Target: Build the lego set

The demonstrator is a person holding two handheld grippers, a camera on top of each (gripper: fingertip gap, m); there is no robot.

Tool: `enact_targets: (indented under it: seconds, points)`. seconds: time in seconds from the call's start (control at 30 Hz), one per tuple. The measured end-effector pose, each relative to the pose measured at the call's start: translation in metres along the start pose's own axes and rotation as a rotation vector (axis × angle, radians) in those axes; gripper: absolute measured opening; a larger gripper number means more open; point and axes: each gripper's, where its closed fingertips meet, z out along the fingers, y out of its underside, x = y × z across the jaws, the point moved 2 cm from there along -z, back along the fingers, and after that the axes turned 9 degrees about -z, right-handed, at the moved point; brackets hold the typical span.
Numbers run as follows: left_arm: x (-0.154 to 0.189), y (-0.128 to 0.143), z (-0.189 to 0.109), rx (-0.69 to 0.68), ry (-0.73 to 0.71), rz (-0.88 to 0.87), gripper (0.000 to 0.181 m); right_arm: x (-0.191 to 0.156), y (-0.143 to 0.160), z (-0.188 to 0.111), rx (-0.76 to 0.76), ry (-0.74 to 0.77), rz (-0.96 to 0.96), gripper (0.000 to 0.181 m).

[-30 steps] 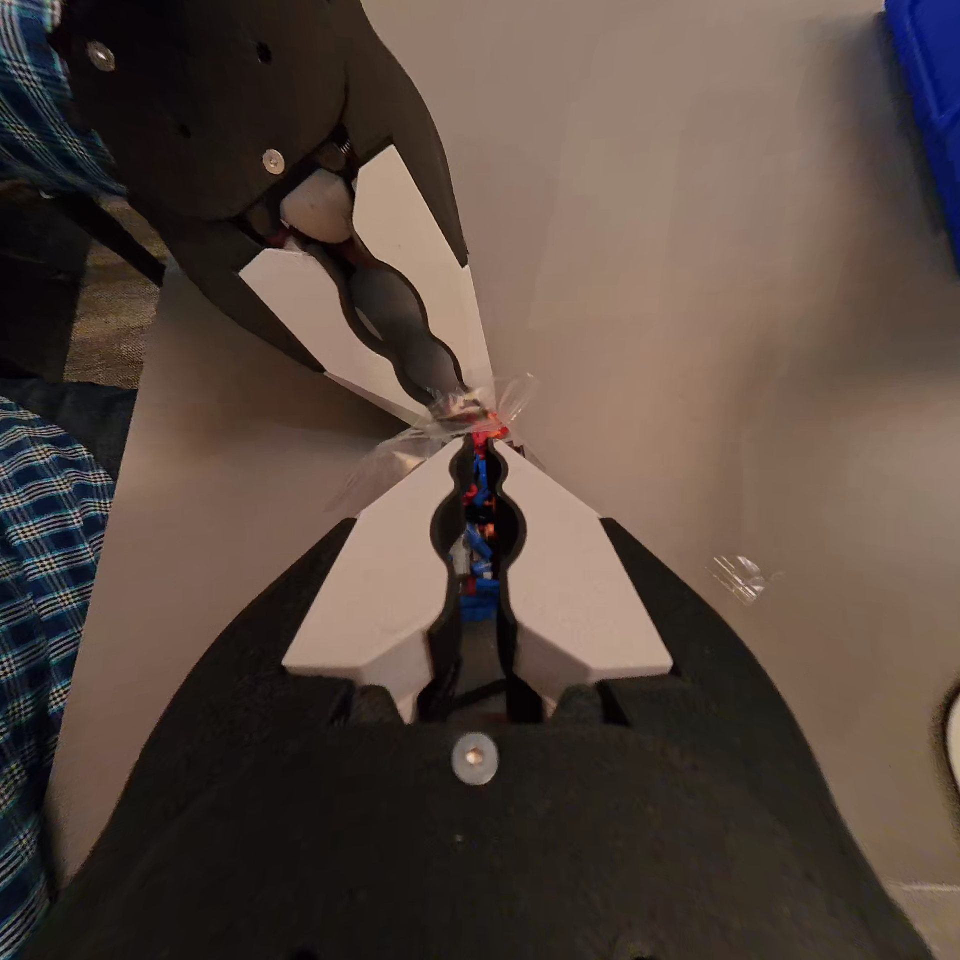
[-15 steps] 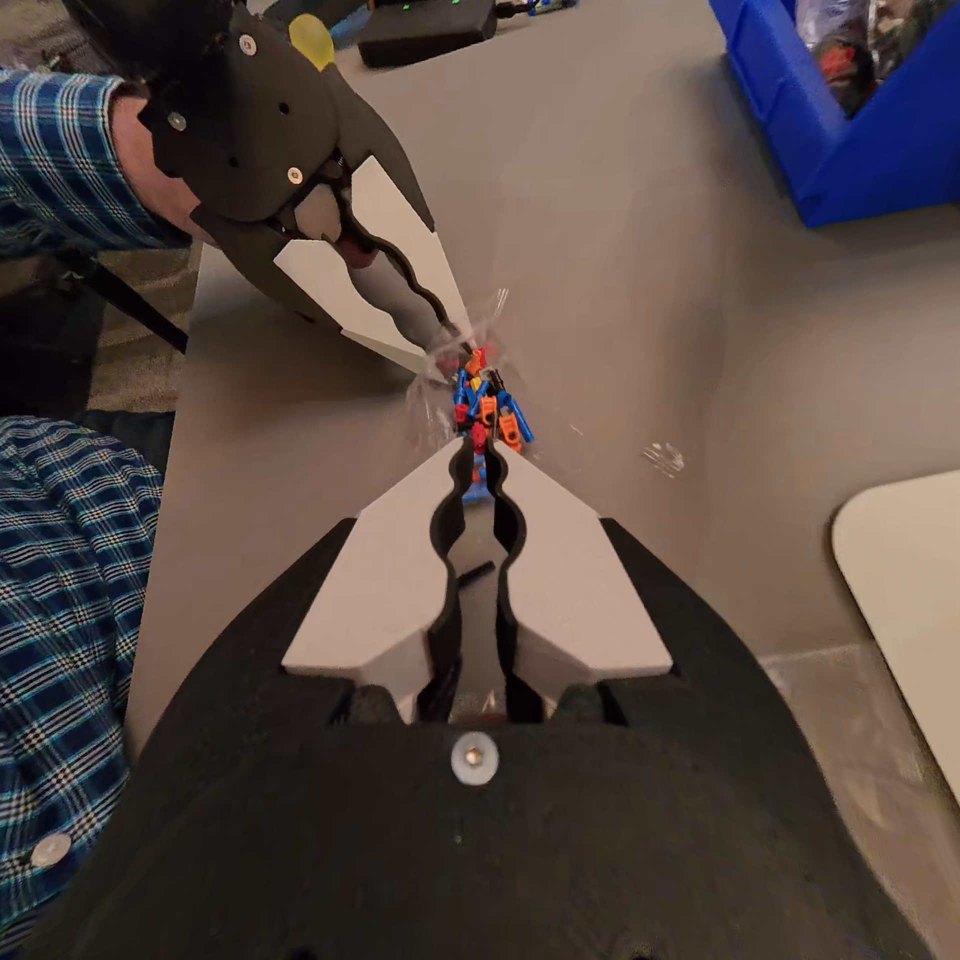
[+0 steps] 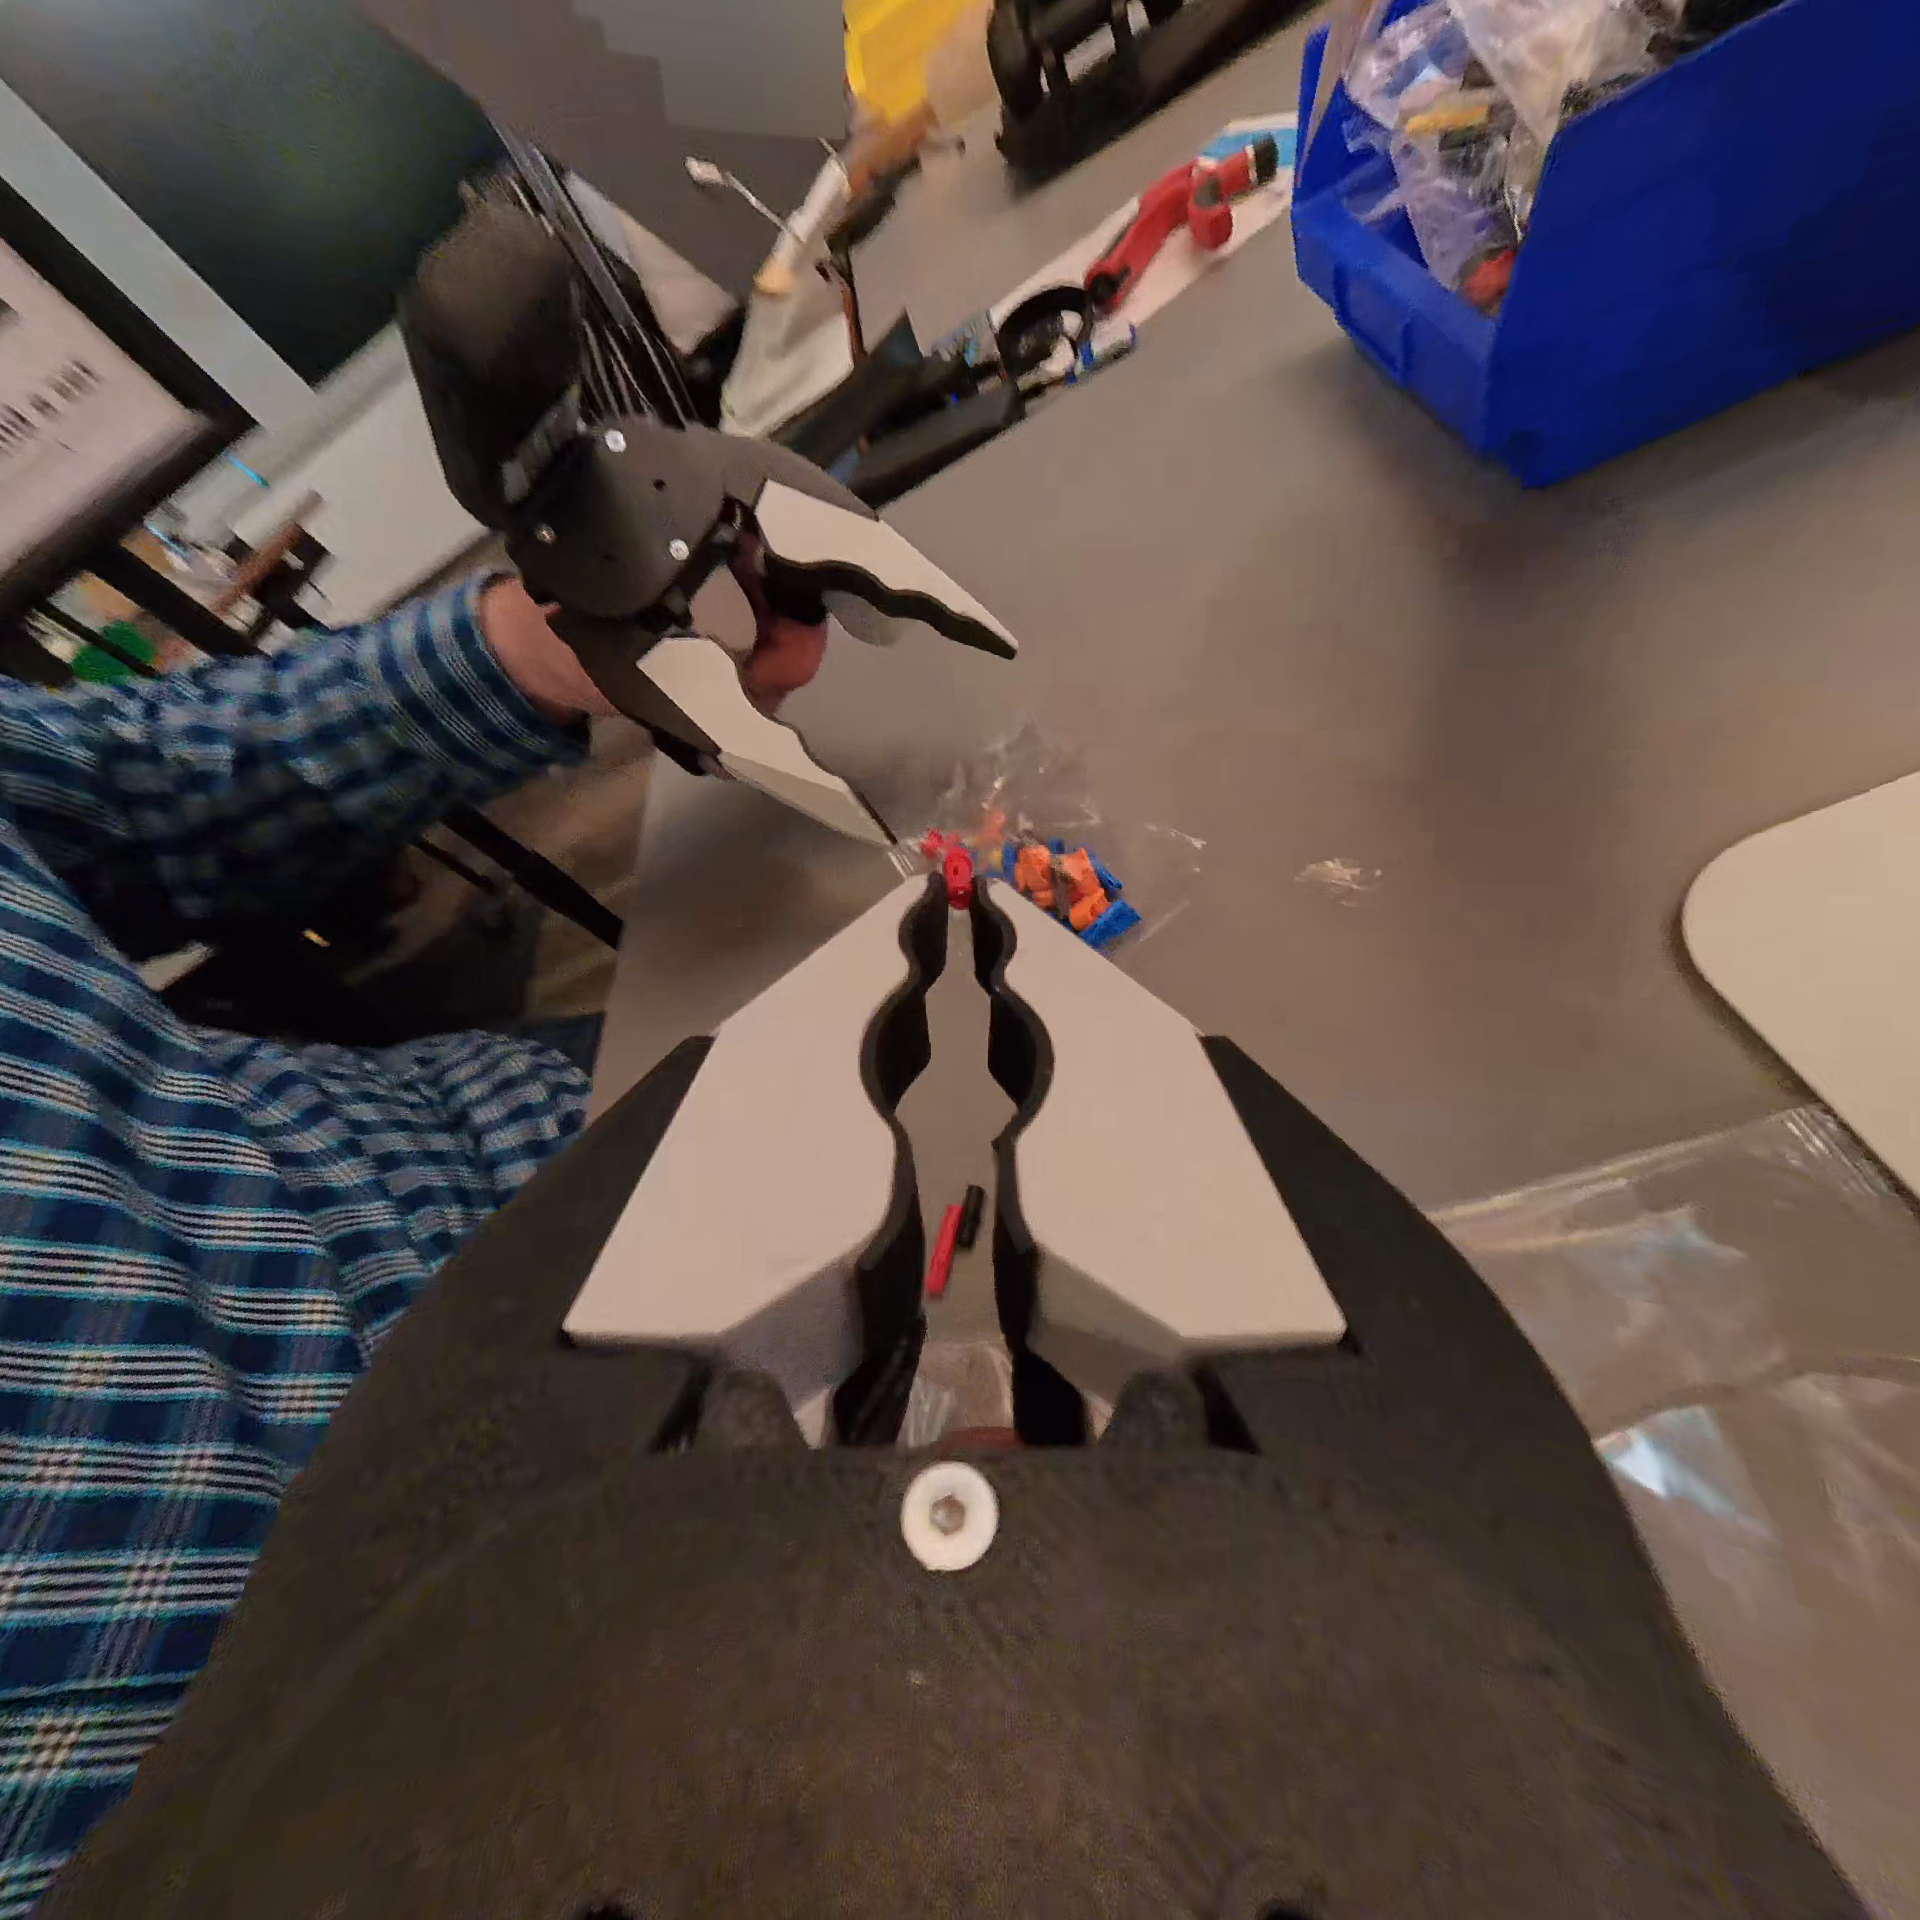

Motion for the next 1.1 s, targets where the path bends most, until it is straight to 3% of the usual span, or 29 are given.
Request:
enact_targets:
  seconds: [0.03, 0.2, 0.4, 0.5, 0.67, 0.87, 1.1]
  points:
    - [-0.003, -0.003, -0.005, 0.009, -0.023, 0.008, 0.080, -0.002, -0.004, -0.003, 0.033, -0.017, 0.005, 0.001]
    - [0.014, -0.051, -0.031, 0.146, -0.057, 0.107, 0.062, -0.006, -0.012, -0.012, 0.083, -0.062, 0.005, 0.001]
    - [0.071, -0.085, -0.018, 0.203, 0.036, 0.253, 0.039, -0.013, -0.007, -0.006, -0.064, -0.043, -0.090, 0.001]
    - [0.087, -0.079, -0.002, 0.159, 0.062, 0.305, 0.036, -0.013, 0.003, -0.001, -0.202, 0.014, -0.158, 0.001]
    - [0.075, -0.055, 0.004, 0.095, 0.031, 0.268, 0.039, -0.014, 0.036, 0.004, -0.563, 0.056, -0.322, 0.001]
    - [0.052, -0.022, -0.001, 0.021, -0.037, 0.214, 0.042, -0.026, 0.059, 0.014, -0.999, -0.038, -0.475, 0.001]
    - [0.043, -0.007, 0.002, -0.013, -0.037, 0.185, 0.044, -0.027, 0.076, 0.036, -1.283, -0.114, -0.523, 0.000]
